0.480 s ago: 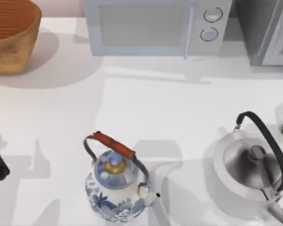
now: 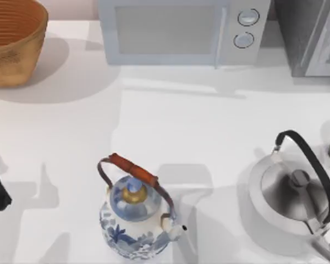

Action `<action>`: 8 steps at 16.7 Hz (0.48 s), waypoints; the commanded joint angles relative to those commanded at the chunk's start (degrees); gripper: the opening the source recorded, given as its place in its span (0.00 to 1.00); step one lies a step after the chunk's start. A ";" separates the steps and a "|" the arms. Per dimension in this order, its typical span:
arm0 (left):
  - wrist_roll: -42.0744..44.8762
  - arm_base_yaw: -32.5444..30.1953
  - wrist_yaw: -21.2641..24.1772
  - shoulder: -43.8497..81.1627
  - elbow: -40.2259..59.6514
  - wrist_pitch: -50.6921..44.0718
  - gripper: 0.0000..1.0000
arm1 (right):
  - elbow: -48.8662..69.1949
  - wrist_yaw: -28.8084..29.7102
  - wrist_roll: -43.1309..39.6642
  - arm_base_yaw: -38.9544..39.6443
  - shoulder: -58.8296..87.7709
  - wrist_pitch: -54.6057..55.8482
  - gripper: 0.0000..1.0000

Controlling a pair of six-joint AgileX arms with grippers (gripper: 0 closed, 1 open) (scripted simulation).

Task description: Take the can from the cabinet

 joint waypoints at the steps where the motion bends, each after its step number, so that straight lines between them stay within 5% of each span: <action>1: 0.00 0.00 0.00 0.00 0.00 0.00 1.00 | 4.27 0.59 0.02 0.42 3.63 -1.17 1.00; 8: 0.00 0.00 0.00 0.00 0.00 0.00 1.00 | 44.89 4.90 0.52 4.31 32.10 -9.49 1.00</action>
